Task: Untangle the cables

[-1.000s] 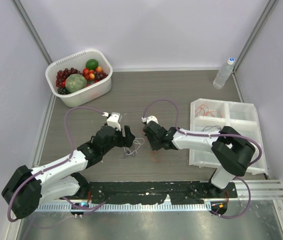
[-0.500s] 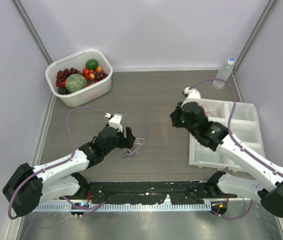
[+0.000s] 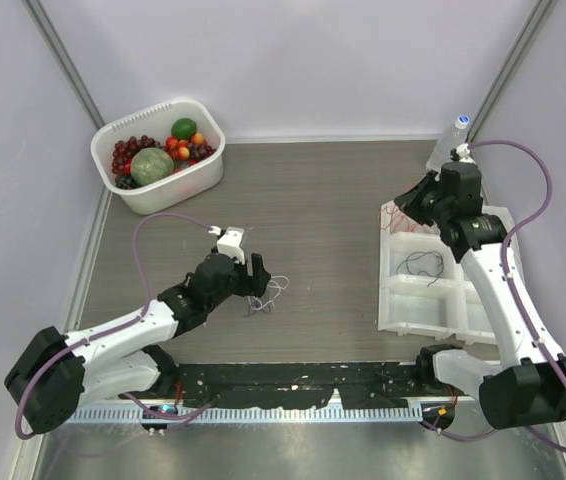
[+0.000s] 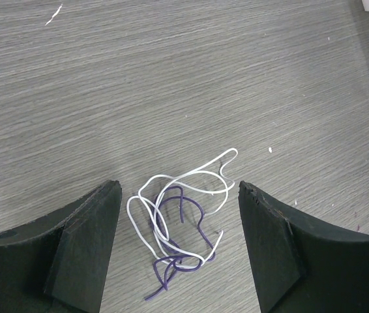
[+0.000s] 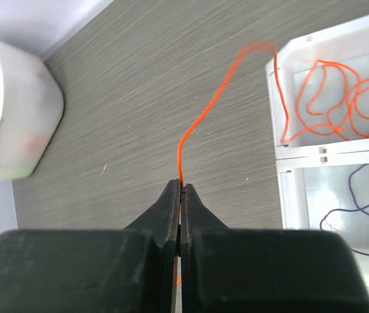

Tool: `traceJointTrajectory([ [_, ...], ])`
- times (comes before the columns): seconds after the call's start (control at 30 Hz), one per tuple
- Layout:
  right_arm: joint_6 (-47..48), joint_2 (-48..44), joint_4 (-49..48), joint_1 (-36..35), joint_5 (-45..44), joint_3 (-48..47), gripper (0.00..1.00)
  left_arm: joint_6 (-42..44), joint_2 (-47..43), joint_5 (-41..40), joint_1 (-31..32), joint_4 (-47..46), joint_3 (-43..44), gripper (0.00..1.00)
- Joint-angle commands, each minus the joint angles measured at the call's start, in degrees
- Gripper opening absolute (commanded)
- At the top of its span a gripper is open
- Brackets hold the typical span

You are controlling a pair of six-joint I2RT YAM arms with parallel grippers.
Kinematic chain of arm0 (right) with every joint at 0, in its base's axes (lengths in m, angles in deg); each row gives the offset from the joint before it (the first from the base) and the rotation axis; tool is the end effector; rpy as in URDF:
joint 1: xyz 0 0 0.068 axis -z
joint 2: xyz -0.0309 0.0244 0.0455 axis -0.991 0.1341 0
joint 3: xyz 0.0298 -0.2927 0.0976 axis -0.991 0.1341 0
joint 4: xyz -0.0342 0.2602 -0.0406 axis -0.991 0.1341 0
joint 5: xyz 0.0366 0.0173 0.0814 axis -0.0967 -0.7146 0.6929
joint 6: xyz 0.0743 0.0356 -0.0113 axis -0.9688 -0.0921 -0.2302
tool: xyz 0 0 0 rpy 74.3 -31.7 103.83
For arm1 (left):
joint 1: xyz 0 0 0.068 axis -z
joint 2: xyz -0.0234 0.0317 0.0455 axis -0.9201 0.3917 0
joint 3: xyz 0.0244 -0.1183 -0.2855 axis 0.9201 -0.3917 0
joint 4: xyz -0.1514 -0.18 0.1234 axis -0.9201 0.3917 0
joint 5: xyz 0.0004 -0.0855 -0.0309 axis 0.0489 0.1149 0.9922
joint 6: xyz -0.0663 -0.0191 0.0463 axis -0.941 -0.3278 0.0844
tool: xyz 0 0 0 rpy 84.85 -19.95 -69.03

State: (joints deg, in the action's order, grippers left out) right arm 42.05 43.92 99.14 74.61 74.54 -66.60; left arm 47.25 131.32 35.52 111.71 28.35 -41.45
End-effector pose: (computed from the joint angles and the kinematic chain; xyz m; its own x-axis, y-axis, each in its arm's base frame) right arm 0.2547 0.0383 0.3685 -0.5108 0.5237 -0.6818 0.1481 0.8348 0.5302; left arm 0.1793 -0.1564 0.2137 -0.5598 -0.0921 -0.8235 0.3354 0.8836 -0.3268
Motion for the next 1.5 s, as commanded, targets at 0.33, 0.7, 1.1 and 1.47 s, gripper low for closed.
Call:
traceJointTrajectory([
  [0.33, -8.3, 5.1, -4.5, 13.1, -1.0, 5.0, 0.01, 0.4, -1.2, -0.6, 0.4, -2.5, 1.1, 0.76],
  [0.7, -11.3, 19.1, -9.8, 14.0, -11.3, 5.0, 0.01, 0.6, -0.6, -1.0, 0.4, -2.6, 1.1, 0.76],
  [1.1, -0.3, 26.3, -16.0, 13.1, -24.3, 4.9, 0.02, 0.6, 0.4, -1.0, 0.4, -2.7, 1.4, 0.76],
  [1.47, 6.3, 20.7, -13.7, 11.3, -20.8, 4.7, 0.54, 0.7, 1.2, -1.9, 0.4, -2.9, 1.4, 0.76],
])
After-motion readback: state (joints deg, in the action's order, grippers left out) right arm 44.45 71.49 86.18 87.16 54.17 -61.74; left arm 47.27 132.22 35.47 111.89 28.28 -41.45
